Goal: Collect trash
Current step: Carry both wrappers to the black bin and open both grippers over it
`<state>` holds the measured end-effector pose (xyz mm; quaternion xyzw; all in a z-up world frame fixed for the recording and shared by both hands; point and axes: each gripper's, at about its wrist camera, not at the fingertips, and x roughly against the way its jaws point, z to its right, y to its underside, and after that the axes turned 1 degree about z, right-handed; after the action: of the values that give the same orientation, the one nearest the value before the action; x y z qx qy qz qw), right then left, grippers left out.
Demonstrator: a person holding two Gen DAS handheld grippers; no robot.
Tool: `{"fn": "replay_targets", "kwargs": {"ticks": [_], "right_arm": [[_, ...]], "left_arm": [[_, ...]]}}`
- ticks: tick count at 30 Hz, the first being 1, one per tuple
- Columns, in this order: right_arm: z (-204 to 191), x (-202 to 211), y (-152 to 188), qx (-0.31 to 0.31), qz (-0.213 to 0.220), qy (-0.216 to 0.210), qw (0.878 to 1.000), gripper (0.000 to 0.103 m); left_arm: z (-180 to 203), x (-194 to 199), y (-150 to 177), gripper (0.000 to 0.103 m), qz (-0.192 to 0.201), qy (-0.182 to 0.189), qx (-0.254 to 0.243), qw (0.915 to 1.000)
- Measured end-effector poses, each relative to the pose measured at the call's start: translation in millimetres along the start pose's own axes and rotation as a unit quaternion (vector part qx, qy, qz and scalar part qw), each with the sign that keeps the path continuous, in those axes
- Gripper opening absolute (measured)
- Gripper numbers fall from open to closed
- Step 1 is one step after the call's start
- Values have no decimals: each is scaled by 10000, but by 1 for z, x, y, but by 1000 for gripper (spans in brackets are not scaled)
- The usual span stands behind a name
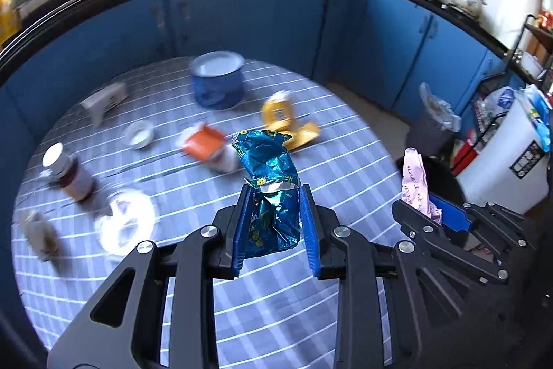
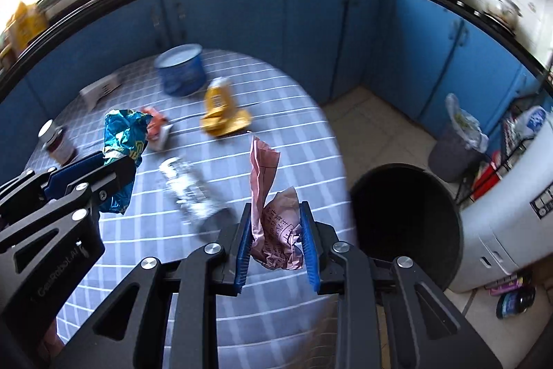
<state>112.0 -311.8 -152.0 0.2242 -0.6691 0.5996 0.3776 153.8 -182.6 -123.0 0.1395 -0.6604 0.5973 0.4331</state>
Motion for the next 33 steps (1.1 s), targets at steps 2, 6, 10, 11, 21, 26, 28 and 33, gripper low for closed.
{"fn": "replay_targets", "kwargs": {"ticks": [2,6,10,11,21,26,28,33], "right_arm": [[17,1,0,-120,43,101,9999,26],[49,0,-3,-343,119,354,9987,26],[81,-7,-3,-545,101,618,9965,26],[87,-8,-3,-581,91,652,9961,26],[124,-25,3,-872,-76,732,9935,26],[132,-29,7,-930,-121,709,9931,26],[135,-30,7,-965,-129,713,9927,28],[138,-28,6,-928,-24,857,9920,28]], "left_arm": [[13,-5,-5,29,19,37,-72,10000],[39,-12,-10,29,35,39,-273,9996],[60,-21,-9,29,3,110,-468,9988],[66,-23,-9,29,-17,143,-505,9986],[98,-39,-13,29,-158,307,-703,9969],[106,-41,-13,29,-193,313,-729,9967],[109,-43,-13,29,-217,321,-749,9964],[116,-46,-15,29,-261,368,-804,9957]]}}
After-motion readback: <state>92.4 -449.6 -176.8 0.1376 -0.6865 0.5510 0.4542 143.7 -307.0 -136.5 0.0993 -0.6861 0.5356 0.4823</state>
